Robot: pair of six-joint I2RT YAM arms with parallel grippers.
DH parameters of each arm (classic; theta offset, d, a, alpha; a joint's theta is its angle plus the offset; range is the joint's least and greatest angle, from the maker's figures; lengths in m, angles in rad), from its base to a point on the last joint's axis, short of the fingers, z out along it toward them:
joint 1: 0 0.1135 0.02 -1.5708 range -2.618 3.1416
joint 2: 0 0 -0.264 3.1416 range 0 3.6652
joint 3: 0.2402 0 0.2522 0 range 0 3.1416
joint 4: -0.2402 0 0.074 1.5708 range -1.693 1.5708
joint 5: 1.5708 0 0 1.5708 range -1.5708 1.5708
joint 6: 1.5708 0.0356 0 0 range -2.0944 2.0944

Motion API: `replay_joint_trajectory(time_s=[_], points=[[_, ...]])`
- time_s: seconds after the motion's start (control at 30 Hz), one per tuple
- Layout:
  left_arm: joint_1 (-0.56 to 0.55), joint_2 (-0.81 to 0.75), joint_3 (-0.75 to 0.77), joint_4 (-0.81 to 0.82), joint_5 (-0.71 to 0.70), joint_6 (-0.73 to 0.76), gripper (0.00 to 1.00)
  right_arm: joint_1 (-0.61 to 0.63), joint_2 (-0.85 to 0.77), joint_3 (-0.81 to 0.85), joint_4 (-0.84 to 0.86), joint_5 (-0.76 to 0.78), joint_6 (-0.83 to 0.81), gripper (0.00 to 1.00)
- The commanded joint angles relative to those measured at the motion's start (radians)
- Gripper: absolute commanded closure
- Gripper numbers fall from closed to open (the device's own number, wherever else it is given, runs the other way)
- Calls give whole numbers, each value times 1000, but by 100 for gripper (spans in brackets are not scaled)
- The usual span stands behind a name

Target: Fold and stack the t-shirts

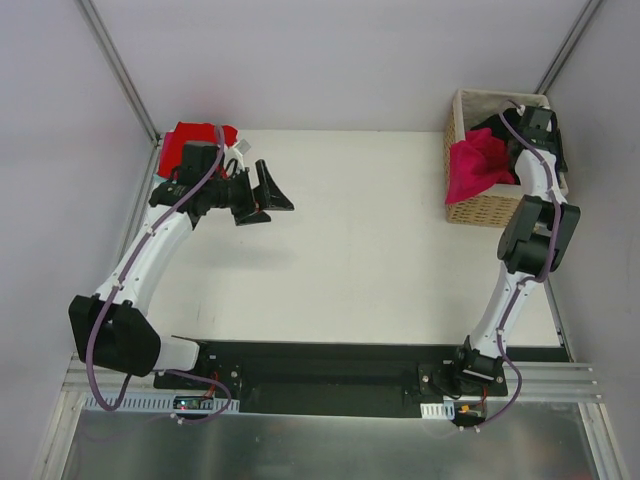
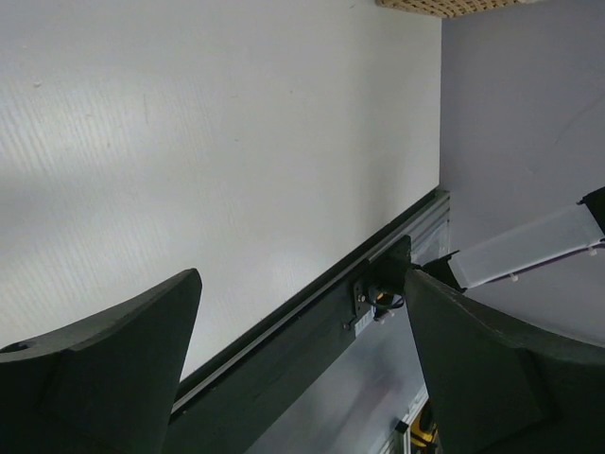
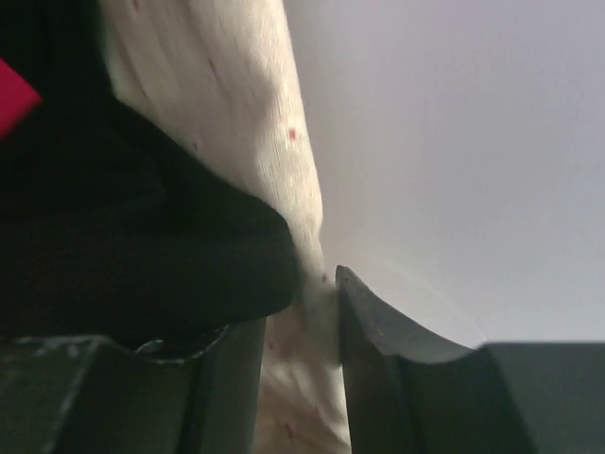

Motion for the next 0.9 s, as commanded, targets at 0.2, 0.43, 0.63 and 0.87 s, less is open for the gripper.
replay_joint_trajectory(time_s=[0.2,0.43,0.63,0.87], points=[[-52,63,118,11,1,12,12,10,-17,27,94,-284,91,27],[-60,57,102,11,4,23,11,46,-166,29,91,-265,116,17],[-72,28,64,11,-8,38,11,115,-327,61,81,-346,116,11],[-75,-40,-5,34,-53,61,11,160,-428,100,-78,-555,308,8]])
